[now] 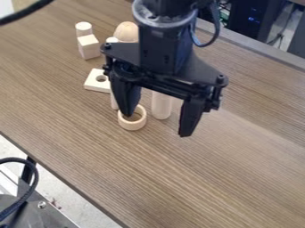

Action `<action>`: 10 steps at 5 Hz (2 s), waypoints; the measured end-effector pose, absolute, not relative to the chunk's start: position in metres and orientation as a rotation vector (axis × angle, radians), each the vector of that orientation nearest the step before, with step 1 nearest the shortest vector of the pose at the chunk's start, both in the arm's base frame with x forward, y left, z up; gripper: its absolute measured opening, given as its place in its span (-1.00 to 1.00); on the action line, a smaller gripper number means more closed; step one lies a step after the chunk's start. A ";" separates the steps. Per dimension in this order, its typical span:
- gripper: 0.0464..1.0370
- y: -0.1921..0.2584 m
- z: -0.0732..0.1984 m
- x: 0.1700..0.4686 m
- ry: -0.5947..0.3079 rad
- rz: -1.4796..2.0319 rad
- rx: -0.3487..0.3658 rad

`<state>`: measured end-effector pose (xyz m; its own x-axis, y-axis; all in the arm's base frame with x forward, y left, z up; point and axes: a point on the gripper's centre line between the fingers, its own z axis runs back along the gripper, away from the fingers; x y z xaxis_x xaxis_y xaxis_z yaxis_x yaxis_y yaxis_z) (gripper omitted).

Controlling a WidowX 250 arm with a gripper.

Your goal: Put the small cylinder on top of the cube with a hole

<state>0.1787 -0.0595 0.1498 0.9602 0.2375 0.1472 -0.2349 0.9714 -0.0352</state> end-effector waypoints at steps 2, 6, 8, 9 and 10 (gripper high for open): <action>0.92 -0.036 0.154 0.182 -0.151 0.264 -0.002; 0.92 0.016 0.174 0.211 -0.169 0.383 -0.031; 0.92 0.039 0.162 0.231 -0.153 0.394 0.051; 0.92 0.061 0.152 0.237 -0.138 0.423 0.094; 0.92 0.077 0.150 0.242 -0.138 0.455 0.123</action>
